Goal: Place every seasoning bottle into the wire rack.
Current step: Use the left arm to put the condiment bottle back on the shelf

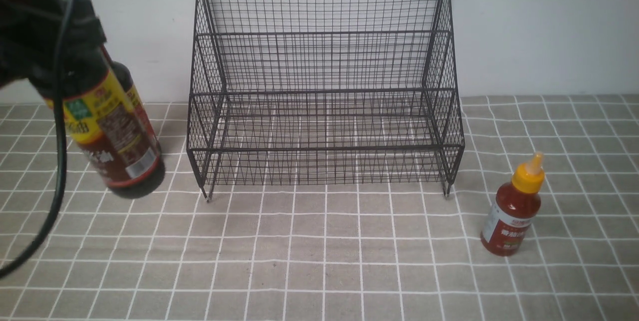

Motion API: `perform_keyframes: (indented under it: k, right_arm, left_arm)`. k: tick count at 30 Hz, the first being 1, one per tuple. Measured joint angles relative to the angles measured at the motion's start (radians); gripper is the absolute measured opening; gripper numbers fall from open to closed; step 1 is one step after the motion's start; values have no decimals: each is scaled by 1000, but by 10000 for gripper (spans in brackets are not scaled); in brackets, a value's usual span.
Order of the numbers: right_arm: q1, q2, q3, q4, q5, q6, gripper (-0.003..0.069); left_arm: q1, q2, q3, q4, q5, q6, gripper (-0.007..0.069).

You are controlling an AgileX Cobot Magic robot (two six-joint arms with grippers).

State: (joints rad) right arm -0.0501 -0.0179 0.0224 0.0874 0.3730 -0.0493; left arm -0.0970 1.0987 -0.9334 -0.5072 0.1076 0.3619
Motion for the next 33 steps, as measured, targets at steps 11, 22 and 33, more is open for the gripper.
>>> perform_keyframes:
  k: [11,22,33]
  right_arm:
    - [0,0,0,0,0,0,-15]
    - [0,0,0,0,0,-1,-15]
    - [0,0,0,0,0,-11,-15]
  left_arm:
    - [-181,206,-198,5,-98,-4,258]
    - [-192,479,-497,5,-180,-4,258]
    - [-194,719,-609,-6,-252,99,256]
